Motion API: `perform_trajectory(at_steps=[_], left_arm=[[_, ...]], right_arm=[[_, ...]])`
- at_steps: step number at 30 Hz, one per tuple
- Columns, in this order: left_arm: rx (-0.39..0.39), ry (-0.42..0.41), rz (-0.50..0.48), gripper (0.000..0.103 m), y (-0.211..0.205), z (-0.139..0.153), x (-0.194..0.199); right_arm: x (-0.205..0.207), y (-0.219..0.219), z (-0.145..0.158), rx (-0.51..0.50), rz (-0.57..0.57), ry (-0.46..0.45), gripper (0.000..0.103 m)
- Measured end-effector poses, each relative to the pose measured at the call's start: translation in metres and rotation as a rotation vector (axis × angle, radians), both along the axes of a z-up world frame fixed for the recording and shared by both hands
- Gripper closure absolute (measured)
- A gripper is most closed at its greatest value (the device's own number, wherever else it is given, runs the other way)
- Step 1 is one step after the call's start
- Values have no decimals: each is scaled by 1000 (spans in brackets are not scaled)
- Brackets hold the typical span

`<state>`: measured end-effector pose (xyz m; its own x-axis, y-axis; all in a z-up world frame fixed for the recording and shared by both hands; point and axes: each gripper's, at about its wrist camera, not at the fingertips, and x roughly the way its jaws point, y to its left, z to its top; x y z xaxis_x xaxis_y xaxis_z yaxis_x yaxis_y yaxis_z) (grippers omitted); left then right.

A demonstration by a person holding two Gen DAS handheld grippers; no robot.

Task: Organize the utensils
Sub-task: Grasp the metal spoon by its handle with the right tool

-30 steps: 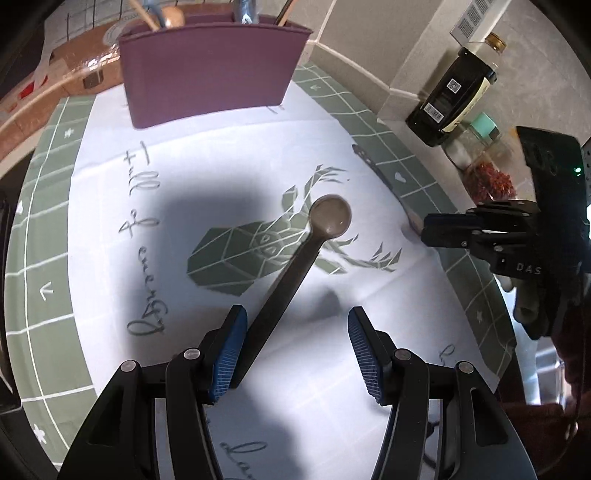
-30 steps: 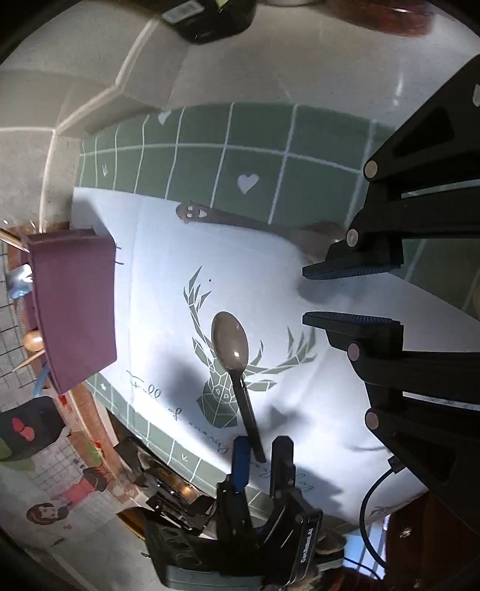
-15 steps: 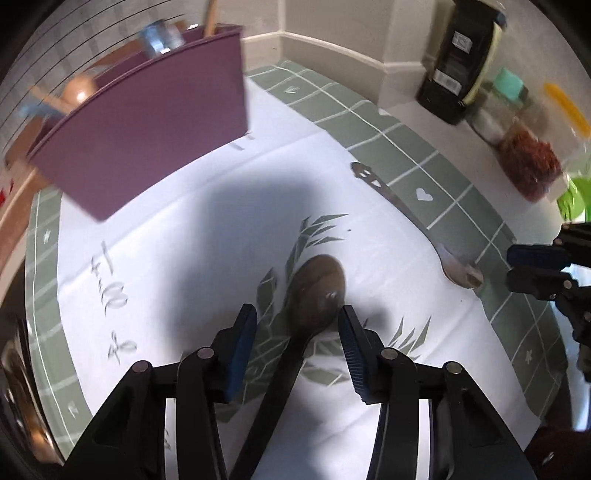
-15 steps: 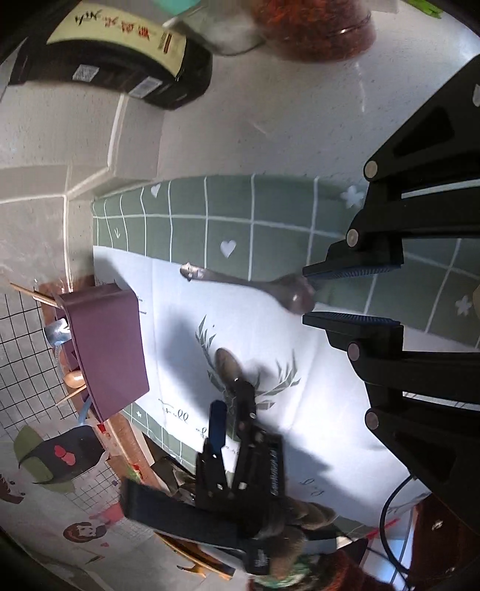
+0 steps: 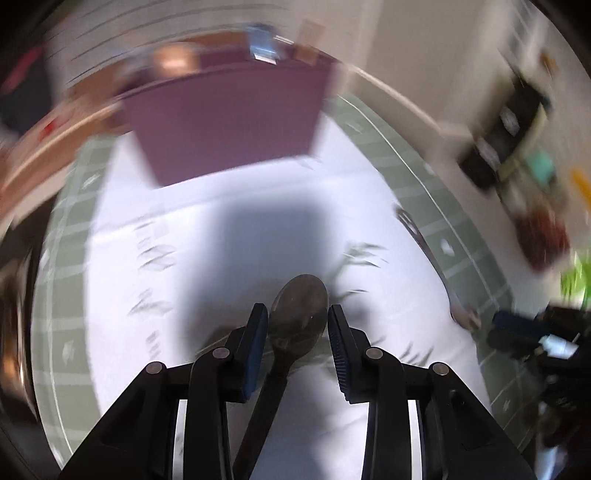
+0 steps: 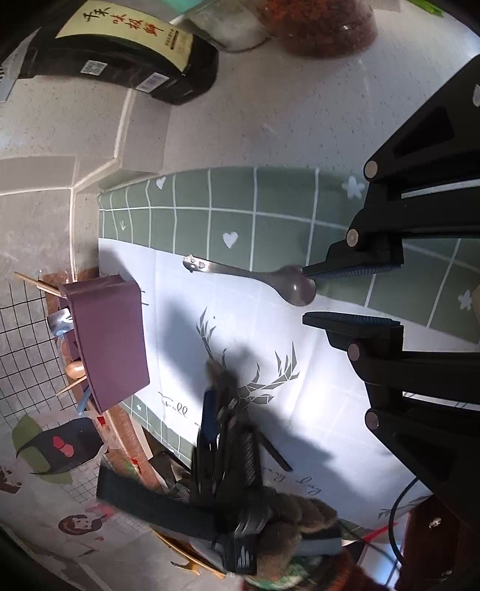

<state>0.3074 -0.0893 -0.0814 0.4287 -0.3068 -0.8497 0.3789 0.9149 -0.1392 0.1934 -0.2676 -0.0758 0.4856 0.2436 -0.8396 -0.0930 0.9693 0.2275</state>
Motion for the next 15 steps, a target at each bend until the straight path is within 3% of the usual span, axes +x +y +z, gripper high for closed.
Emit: perform_trajectory(at_steps=[3, 5, 8, 15], left_arm=[[-32, -42, 123, 68, 31, 7, -9], [-61, -42, 172, 68, 47, 9, -12], [-101, -36, 232, 68, 66, 12, -15], [-104, -73, 262, 68, 83, 23, -33]], right_arm=[[-1, -1, -8, -19, -68, -15, 85], [1, -7, -15, 27, -121, 4, 85], [3, -8, -20, 86, -143, 18, 76], [19, 16, -21, -23, -97, -13, 72]])
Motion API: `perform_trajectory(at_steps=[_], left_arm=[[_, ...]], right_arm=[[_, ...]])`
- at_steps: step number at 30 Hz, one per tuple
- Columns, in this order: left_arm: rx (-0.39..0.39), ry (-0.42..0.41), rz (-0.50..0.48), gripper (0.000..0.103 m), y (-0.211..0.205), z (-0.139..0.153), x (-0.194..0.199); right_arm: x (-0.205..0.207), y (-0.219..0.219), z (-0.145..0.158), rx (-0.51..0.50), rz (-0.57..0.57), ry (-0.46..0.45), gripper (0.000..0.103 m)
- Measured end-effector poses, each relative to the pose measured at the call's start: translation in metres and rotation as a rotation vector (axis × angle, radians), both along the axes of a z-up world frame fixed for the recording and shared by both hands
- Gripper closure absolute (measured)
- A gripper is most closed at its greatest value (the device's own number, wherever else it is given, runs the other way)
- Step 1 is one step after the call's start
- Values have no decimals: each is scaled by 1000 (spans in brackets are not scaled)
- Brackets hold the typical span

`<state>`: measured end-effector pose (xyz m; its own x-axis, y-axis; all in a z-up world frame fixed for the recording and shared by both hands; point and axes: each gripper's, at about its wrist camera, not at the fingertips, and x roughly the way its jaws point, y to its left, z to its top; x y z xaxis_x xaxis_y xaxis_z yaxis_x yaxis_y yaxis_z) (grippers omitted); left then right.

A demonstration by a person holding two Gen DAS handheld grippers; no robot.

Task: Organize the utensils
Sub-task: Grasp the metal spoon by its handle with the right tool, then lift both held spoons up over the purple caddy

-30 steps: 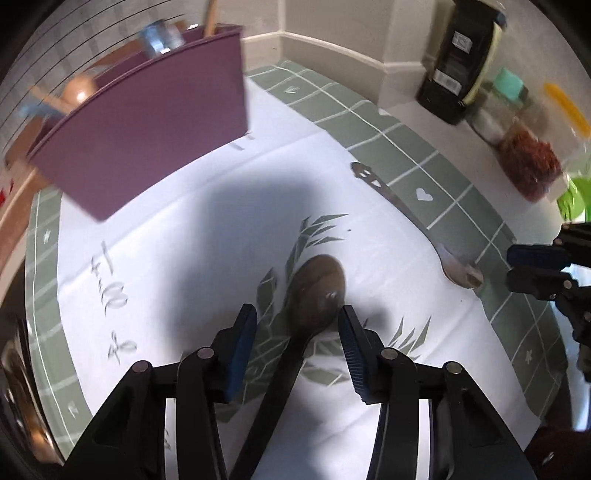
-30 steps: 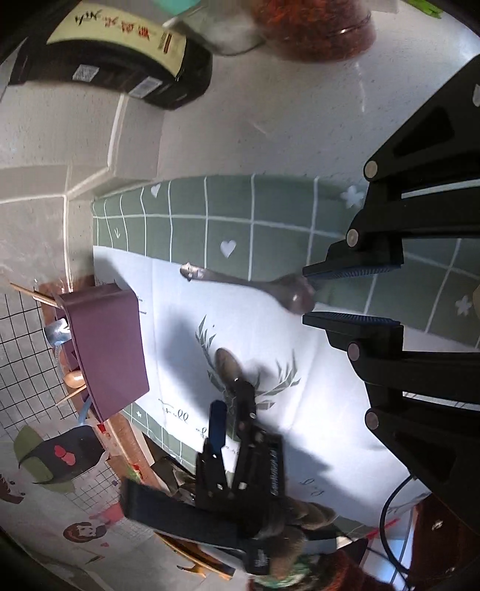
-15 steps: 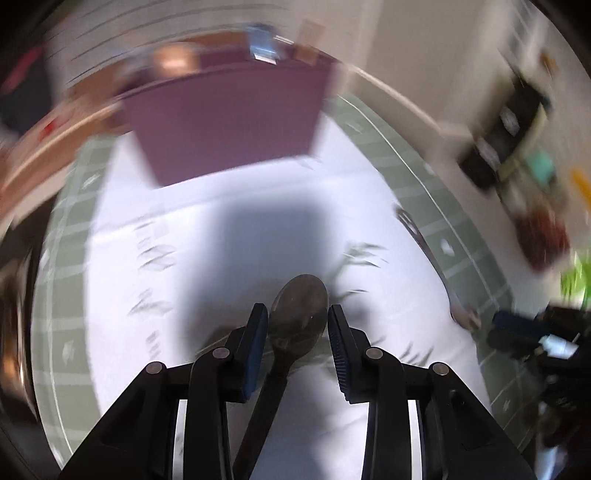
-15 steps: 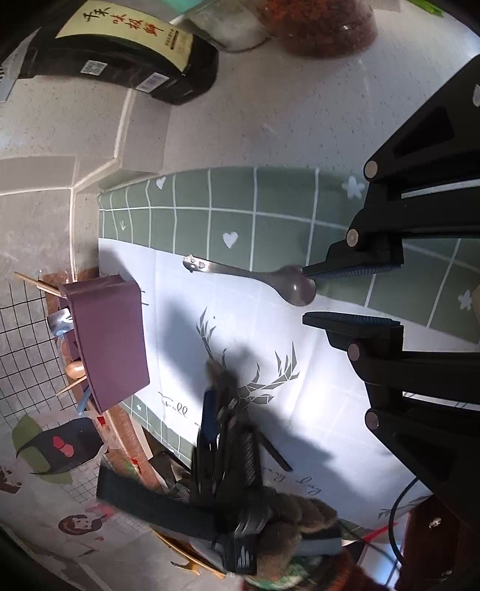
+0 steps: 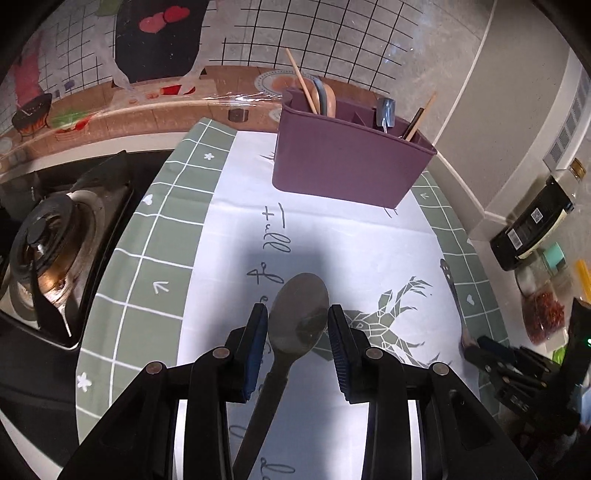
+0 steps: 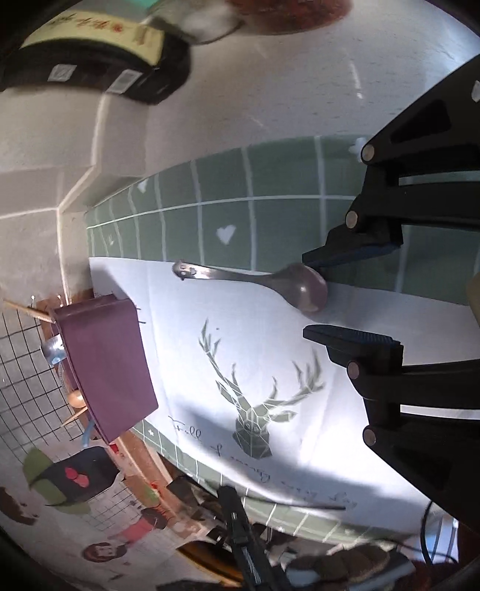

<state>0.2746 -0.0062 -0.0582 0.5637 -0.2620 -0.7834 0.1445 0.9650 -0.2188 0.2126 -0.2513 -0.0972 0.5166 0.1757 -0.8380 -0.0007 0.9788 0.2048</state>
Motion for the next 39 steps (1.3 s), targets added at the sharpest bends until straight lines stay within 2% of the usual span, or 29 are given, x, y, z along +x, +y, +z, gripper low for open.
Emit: perform_trajectory(at_steps=[3, 6, 7, 11, 17, 21, 26, 33, 39], left_arm=[[3, -7, 7, 68, 4, 4, -3], [13, -18, 17, 68, 8, 7, -7], [13, -20, 18, 68, 9, 8, -8], [8, -24, 17, 68, 11, 12, -12], [-12, -46, 9, 68, 11, 24, -17], [-28, -68, 1, 69, 11, 33, -20], [-73, -101, -10, 69, 14, 47, -21], [-95, -165, -27, 69, 15, 74, -21], [-84, -196, -47, 72, 11, 88, -17]], right_arm=[[3, 10, -2, -94, 9, -24, 72], [5, 24, -2, -218, 75, -39, 73], [6, 25, -2, -225, 87, -38, 75], [9, 21, 9, -214, 107, -38, 76], [9, 18, 73, -182, 127, -198, 77], [24, 18, 108, -137, 125, -248, 77], [41, 13, 128, -25, 115, -227, 77], [44, 20, 145, -38, 143, -259, 77], [50, 25, 157, -57, 154, -279, 77]])
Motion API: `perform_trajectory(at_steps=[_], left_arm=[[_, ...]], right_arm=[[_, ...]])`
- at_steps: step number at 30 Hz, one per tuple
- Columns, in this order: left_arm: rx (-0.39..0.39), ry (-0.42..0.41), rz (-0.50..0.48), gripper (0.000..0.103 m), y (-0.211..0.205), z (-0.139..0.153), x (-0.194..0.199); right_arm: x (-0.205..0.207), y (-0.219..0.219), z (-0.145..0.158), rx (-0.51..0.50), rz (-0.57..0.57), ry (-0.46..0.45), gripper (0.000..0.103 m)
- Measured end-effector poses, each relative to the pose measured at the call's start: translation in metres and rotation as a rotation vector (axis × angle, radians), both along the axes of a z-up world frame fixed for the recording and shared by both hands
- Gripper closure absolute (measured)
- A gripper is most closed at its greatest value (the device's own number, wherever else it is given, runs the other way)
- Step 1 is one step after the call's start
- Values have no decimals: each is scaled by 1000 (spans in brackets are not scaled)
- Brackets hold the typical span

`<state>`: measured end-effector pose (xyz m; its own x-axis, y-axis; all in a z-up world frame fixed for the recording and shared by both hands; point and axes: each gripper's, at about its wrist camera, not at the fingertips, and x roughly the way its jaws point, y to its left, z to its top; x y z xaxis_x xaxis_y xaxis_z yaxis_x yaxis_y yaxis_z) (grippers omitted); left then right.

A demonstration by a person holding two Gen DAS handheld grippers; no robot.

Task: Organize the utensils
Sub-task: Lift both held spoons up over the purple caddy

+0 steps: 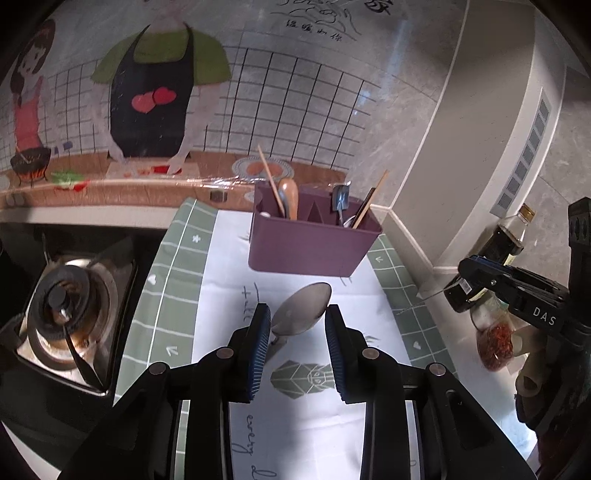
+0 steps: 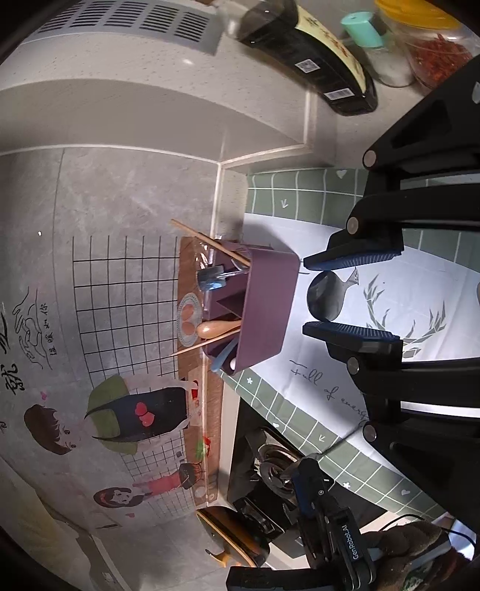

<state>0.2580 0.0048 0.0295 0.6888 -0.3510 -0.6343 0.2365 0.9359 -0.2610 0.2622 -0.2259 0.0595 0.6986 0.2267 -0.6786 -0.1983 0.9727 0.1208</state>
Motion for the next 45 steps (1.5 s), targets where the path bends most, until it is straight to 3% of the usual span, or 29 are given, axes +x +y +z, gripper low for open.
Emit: perform_trajectory(at_steps=[17, 21, 28, 31, 35, 45], left_arm=[[-10, -18, -38, 72, -2, 24, 13], [3, -87, -45, 73, -4, 62, 25], [-113, -212, -71, 73, -4, 150, 66], [-160, -234, -75, 73, -5, 162, 87], [-222, -233, -81, 73, -5, 148, 117], [-198, -91, -100, 73, -26, 73, 188]], right_arm=[[4, 9, 12, -25, 17, -23, 77], [12, 11, 32, -37, 24, -60, 77], [47, 7, 114, 3, 41, -184, 77], [68, 0, 133, 38, 38, -197, 77], [89, -5, 126, 68, 43, -184, 77], [155, 4, 46, 68, 66, -11, 77]])
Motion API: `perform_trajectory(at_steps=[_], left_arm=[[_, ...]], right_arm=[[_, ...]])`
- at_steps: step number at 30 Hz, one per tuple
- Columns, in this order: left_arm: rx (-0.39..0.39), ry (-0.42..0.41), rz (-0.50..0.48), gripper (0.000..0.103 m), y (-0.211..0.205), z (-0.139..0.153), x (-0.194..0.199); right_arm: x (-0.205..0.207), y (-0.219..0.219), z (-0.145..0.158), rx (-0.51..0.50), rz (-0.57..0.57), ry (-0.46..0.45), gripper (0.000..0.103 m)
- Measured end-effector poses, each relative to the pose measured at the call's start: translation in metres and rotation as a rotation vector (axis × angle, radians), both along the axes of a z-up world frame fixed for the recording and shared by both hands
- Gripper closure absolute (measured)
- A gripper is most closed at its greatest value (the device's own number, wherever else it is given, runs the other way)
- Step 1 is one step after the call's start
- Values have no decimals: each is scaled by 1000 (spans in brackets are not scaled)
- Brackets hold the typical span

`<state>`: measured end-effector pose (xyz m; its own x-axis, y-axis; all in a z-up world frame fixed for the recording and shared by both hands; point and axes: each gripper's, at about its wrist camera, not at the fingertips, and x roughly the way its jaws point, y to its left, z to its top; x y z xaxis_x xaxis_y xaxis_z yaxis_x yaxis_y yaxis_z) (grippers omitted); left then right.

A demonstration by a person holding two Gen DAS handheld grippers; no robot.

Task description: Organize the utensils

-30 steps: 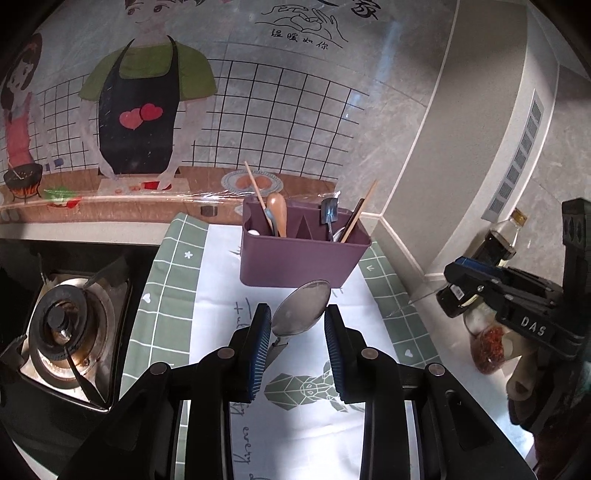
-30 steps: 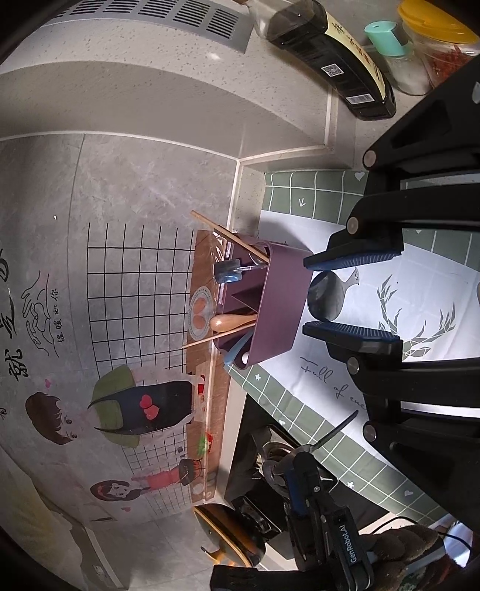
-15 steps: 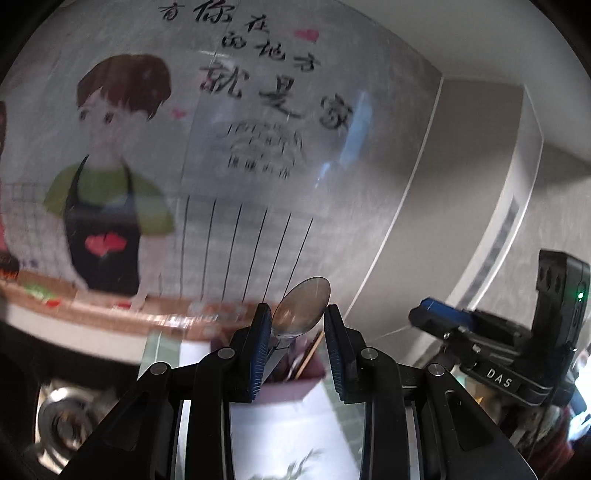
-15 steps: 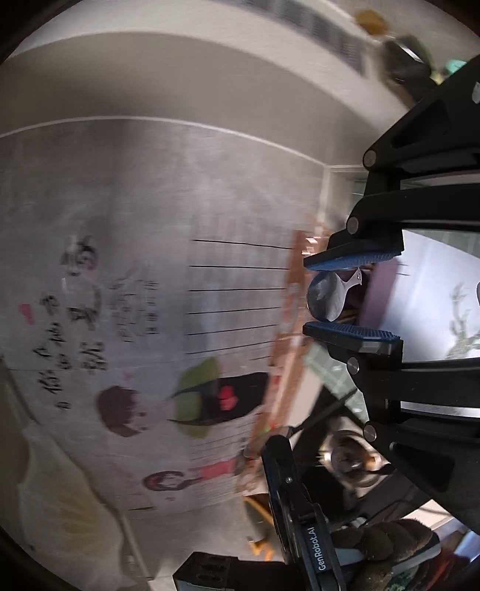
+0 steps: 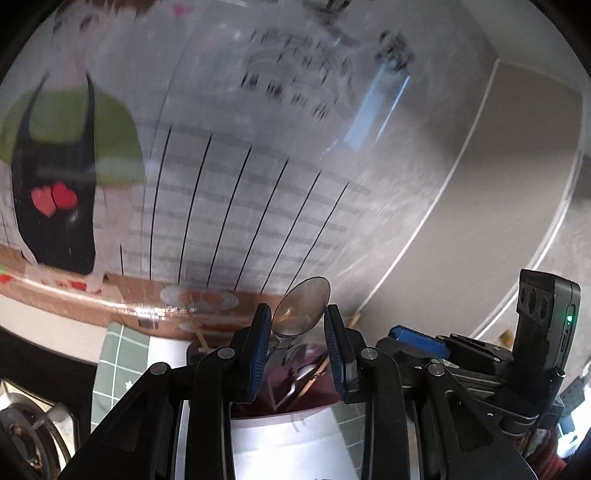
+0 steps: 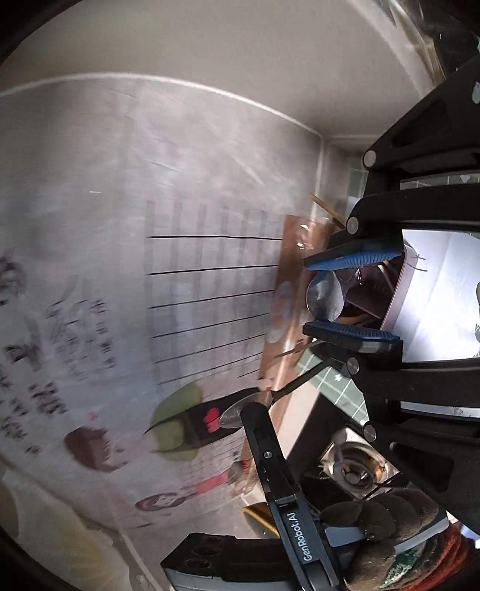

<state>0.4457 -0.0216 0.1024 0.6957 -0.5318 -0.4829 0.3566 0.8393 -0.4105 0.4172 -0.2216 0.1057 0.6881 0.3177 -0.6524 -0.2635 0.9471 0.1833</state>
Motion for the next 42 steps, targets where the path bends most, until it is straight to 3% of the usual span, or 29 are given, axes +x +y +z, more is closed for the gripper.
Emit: perform_trajectory(at_steps=[8, 10, 12, 13, 16, 20, 24, 30, 34, 42], left_arm=[[19, 114, -17, 71, -7, -54, 28], [46, 134, -1, 65, -7, -61, 30], [64, 131, 8, 47, -6, -61, 26], [74, 120, 12, 45, -4, -58, 18], [105, 61, 46, 41, 1, -46, -16], [198, -22, 119, 36, 6, -39, -83], [259, -27, 179, 36, 13, -51, -142], [315, 5, 229, 36, 22, -80, -215], [416, -34, 245, 36, 13, -89, -254], [406, -50, 236, 36, 11, -84, -278]], right_arm=[[45, -1, -69, 55, 46, 209, 75], [49, -2, -81, 58, 48, 240, 74], [46, -5, -84, 65, 25, 224, 72], [43, -7, -83, 73, 16, 215, 72], [17, -12, -64, 98, -12, 136, 72], [-46, -10, -42, 55, -73, 22, 72], [-118, 1, -36, -17, -121, -81, 72], [-184, 8, -55, -4, -198, -48, 72], [-216, 12, -69, 31, -237, -19, 72], [-250, 33, -82, 6, -206, -34, 71]])
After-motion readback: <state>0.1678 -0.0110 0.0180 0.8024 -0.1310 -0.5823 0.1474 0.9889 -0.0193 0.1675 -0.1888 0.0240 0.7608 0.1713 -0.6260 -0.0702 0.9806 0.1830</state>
